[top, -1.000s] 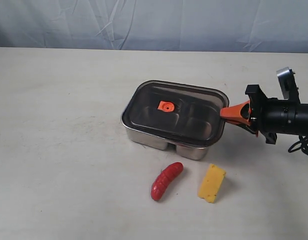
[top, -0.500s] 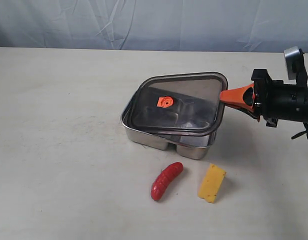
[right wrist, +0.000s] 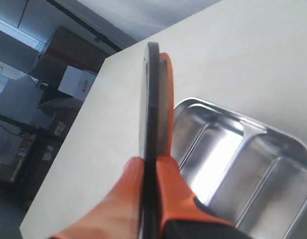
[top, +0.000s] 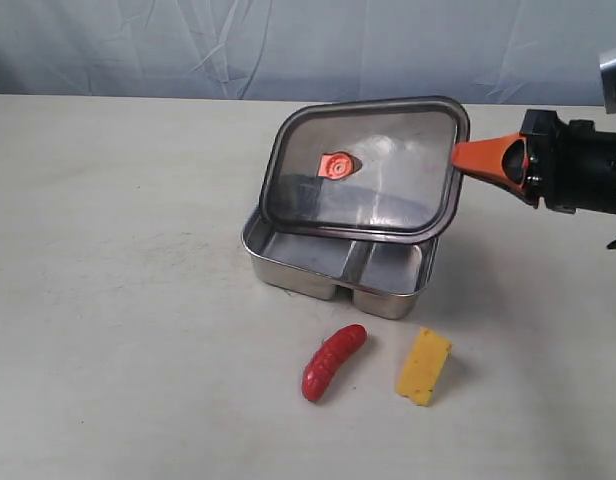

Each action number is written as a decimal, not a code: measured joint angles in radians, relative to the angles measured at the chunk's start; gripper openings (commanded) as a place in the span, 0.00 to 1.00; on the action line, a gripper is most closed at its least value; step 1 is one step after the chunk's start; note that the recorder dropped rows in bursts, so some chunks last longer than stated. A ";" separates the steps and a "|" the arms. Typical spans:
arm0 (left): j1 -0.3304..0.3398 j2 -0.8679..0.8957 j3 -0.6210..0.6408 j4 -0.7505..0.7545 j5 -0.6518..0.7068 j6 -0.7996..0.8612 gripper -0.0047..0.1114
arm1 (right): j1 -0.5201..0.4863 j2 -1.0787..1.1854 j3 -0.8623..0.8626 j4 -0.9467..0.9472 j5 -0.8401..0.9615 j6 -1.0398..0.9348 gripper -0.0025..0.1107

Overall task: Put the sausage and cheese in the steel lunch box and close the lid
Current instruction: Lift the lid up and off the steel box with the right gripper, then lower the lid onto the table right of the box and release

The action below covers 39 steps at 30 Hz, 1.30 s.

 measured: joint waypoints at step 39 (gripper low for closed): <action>0.000 0.000 0.000 0.000 0.000 0.000 0.04 | 0.140 -0.556 0.015 -1.930 -0.633 0.607 0.01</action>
